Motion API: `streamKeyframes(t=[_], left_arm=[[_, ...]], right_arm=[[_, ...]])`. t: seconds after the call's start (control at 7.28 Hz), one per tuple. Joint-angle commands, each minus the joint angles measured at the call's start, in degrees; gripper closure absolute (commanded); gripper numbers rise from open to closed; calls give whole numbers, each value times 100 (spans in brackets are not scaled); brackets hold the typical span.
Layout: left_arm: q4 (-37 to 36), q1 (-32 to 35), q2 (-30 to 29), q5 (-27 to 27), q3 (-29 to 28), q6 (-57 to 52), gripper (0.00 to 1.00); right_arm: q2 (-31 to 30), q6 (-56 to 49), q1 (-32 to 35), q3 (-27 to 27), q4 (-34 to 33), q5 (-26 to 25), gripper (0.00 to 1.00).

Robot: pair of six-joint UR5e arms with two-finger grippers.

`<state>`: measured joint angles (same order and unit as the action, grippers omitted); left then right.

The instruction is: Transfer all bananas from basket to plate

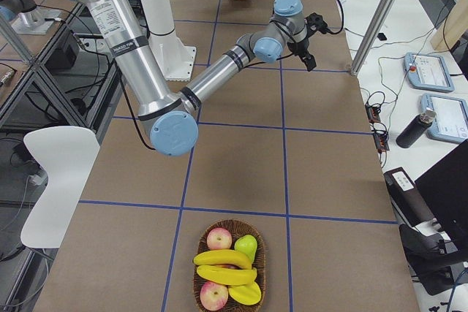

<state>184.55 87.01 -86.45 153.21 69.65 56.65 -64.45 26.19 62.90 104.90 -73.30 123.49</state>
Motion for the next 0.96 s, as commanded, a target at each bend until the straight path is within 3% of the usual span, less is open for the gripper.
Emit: streamKeyframes(t=[0.0,0.14,0.27,0.82], left_arm=[[37,-9,-4,-2,-30,48,60],[46,-9,31,7,-65,57,43],[46,-18,75,7,-74,57,34],[46,-18,93,24,-100,57,26]], right_arm=[[-6,0,-6,4,0,0,1],[-6,0,-6,4,0,0,1],[-6,0,-6,-5,0,0,1],[3,0,-14,-5,-17,0,1]])
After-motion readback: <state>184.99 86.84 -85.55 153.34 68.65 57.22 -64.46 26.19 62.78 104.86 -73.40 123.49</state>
